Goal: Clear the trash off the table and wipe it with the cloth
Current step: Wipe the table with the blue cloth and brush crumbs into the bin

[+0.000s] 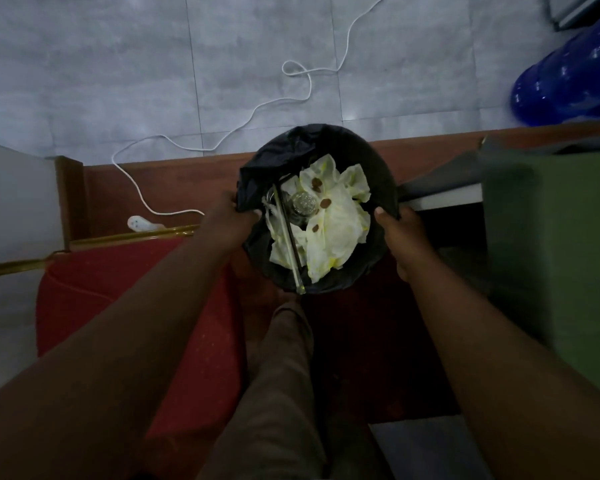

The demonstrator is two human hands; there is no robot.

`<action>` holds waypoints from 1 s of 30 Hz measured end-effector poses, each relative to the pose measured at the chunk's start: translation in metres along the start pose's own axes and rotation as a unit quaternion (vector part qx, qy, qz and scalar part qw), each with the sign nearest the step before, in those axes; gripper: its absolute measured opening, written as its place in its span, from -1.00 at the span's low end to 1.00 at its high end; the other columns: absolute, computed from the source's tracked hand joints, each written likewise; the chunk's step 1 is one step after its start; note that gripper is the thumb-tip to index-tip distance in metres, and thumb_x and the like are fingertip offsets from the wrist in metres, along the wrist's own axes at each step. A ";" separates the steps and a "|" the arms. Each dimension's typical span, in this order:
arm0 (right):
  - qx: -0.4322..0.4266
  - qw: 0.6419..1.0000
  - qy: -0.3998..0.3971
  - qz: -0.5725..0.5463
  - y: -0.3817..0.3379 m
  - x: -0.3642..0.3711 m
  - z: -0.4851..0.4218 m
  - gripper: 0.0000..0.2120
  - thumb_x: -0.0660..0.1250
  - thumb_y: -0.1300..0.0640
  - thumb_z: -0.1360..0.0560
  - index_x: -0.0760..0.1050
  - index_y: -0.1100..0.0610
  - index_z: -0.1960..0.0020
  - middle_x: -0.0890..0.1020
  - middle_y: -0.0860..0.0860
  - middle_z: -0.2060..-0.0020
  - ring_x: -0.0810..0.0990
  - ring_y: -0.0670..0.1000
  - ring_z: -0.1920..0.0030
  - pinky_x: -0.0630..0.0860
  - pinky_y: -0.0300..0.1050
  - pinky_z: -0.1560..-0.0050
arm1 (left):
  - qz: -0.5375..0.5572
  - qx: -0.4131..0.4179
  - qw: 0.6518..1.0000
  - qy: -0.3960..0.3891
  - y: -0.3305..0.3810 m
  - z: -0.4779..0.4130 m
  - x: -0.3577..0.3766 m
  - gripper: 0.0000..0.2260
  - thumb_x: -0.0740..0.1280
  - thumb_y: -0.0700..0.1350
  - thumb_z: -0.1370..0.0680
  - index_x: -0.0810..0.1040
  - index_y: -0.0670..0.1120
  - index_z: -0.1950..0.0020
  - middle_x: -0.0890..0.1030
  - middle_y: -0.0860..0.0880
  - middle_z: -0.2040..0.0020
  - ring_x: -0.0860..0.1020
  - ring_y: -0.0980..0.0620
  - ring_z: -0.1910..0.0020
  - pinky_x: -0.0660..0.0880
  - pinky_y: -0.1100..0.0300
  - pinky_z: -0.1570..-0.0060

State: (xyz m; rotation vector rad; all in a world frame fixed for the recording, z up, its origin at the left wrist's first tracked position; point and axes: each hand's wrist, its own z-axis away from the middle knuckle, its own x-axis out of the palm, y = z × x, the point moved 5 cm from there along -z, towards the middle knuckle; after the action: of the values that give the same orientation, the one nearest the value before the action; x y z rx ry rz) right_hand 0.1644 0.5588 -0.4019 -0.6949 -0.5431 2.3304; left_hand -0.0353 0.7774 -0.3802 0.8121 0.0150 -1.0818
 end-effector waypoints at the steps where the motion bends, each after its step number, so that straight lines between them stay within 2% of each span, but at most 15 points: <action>1: 0.010 1.000 0.004 -0.008 0.006 0.006 -0.014 -0.48 0.30 -0.11 -0.52 0.37 0.06 -0.41 0.50 0.06 -0.32 0.50 0.16 -0.27 0.46 0.18 -0.26 | 0.026 -0.009 1.000 -0.010 -0.005 -0.015 0.007 -0.94 0.38 -0.17 -0.52 0.53 -0.03 0.10 0.59 -0.08 0.09 0.59 -0.01 0.11 0.54 0.09 0.08; 2: 0.020 1.000 0.006 -0.015 0.012 0.014 -0.030 -0.53 0.29 -0.08 -0.54 0.39 0.07 -0.39 0.51 0.06 -0.30 0.51 0.16 -0.24 0.47 0.19 -0.25 | 0.050 -0.018 0.998 -0.023 -0.009 -0.030 0.013 -0.97 0.38 -0.14 -0.52 0.57 -0.07 0.06 0.62 -0.09 0.09 0.61 -0.03 0.10 0.56 0.09 0.09; 3: 0.032 0.999 0.008 -0.024 0.019 0.021 -0.045 -0.55 0.29 -0.07 -0.54 0.40 0.07 -0.37 0.53 0.06 -0.28 0.52 0.16 -0.22 0.47 0.18 -0.24 | 0.073 -0.031 0.996 -0.037 -0.017 -0.047 0.019 -0.90 0.39 -0.10 -0.51 0.60 -0.10 0.01 0.65 -0.12 0.05 0.63 -0.06 0.06 0.57 0.04 0.04; 7: 0.073 0.996 -0.004 -0.048 0.047 0.046 -0.094 -0.57 0.29 -0.11 -0.52 0.44 0.02 -0.34 0.56 0.02 -0.23 0.54 0.13 -0.17 0.48 0.10 -0.14 | 0.091 -0.080 0.989 -0.083 -0.049 -0.102 0.037 -0.80 0.38 0.08 -0.48 0.62 -0.02 0.03 0.67 -0.16 -0.05 0.63 -0.14 -0.06 0.53 -0.09 -0.13; 9: 0.082 0.995 -0.007 -0.054 0.057 0.053 -0.114 -0.57 0.30 -0.12 -0.50 0.46 0.01 -0.32 0.58 0.01 -0.21 0.56 0.13 -0.16 0.50 0.12 -0.16 | 0.071 -0.101 0.986 -0.111 -0.057 -0.119 0.045 -0.63 0.36 0.26 -0.37 0.61 0.00 0.02 0.66 -0.12 -0.06 0.62 -0.13 -0.08 0.51 -0.06 -0.12; 11: 0.089 0.995 0.001 -0.050 0.069 0.058 -0.138 -0.50 0.32 -0.18 -0.42 0.47 -0.03 -0.31 0.58 0.01 -0.20 0.56 0.13 -0.15 0.49 0.19 -0.20 | 0.061 -0.112 0.984 -0.127 -0.062 -0.137 0.055 -0.54 0.33 0.34 -0.35 0.58 -0.01 0.02 0.63 -0.10 -0.03 0.59 -0.08 -0.05 0.47 0.03 -0.09; 13: 0.089 0.995 0.005 -0.045 0.078 0.063 -0.160 -0.44 0.32 -0.22 -0.34 0.47 -0.05 -0.30 0.58 0.00 -0.20 0.56 0.14 -0.15 0.49 0.21 -0.21 | 0.066 -0.122 0.981 -0.139 -0.066 -0.152 0.061 -0.54 0.30 0.31 -0.44 0.55 -0.02 -0.11 0.61 -0.05 -0.08 0.56 -0.02 -0.06 0.47 0.09 -0.12; 15: 0.095 0.994 0.007 -0.048 0.083 0.070 -0.177 -0.46 0.32 -0.23 -0.33 0.49 -0.05 -0.26 0.60 0.00 -0.17 0.58 0.13 -0.12 0.49 0.21 -0.19 | 0.062 -0.134 0.979 -0.142 -0.070 -0.163 0.065 -0.39 0.29 0.38 -0.41 0.48 0.01 -0.30 0.55 -0.01 -0.26 0.52 -0.01 -0.19 0.46 -0.01 -0.25; 18: 0.092 0.995 0.002 -0.046 0.084 0.078 -0.191 -0.56 0.31 -0.14 -0.47 0.45 0.00 -0.30 0.58 0.01 -0.17 0.55 0.10 -0.11 0.49 0.09 -0.14 | 0.078 -0.140 0.978 -0.135 -0.072 -0.174 0.068 -0.31 0.24 0.39 -0.44 0.36 0.02 -0.45 0.42 -0.01 -0.43 0.42 -0.06 -0.35 0.37 -0.08 -0.35; 21: 0.091 0.995 0.007 -0.042 0.087 0.082 -0.202 -0.56 0.30 -0.11 -0.52 0.40 0.04 -0.34 0.53 0.01 -0.17 0.50 0.08 -0.11 0.44 0.04 -0.07 | 0.081 -0.131 0.978 -0.142 -0.072 -0.185 0.077 -0.37 0.20 0.31 -0.53 0.32 -0.02 -0.49 0.37 -0.02 -0.47 0.37 -0.05 -0.41 0.32 -0.02 -0.39; 24: 0.086 0.995 0.000 -0.041 0.086 0.088 -0.207 -0.55 0.31 -0.11 -0.52 0.41 0.03 -0.36 0.54 0.00 -0.22 0.52 0.11 -0.17 0.45 0.04 -0.07 | 0.089 -0.126 0.978 -0.142 -0.074 -0.189 0.080 -0.41 0.18 0.26 -0.57 0.28 -0.03 -0.51 0.35 0.02 -0.46 0.33 -0.01 -0.43 0.34 0.12 -0.27; 27: 0.087 0.995 -0.012 -0.036 0.086 0.094 -0.205 -0.53 0.31 -0.13 -0.51 0.40 0.01 -0.36 0.54 0.01 -0.26 0.53 0.12 -0.18 0.46 0.04 -0.06 | 0.091 -0.125 0.978 -0.137 -0.082 -0.195 0.081 -0.40 0.18 0.27 -0.57 0.25 -0.01 -0.53 0.30 -0.01 -0.51 0.28 -0.02 -0.48 0.31 0.11 -0.31; 30: 0.098 0.994 -0.025 -0.029 0.090 0.097 -0.206 -0.53 0.30 -0.12 -0.52 0.37 -0.01 -0.38 0.52 0.00 -0.29 0.50 0.12 -0.21 0.40 0.06 -0.09 | 0.099 -0.126 0.977 -0.142 -0.091 -0.198 0.081 -0.37 0.20 0.31 -0.53 0.28 0.01 -0.51 0.33 -0.01 -0.50 0.32 -0.01 -0.45 0.30 0.08 -0.36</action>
State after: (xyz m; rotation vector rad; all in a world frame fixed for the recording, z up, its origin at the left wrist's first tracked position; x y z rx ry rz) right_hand 0.1828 0.6010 -0.6424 -0.5234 -0.3450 2.3135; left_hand 0.0058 0.8123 -0.6059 0.4170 -0.1635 -0.9734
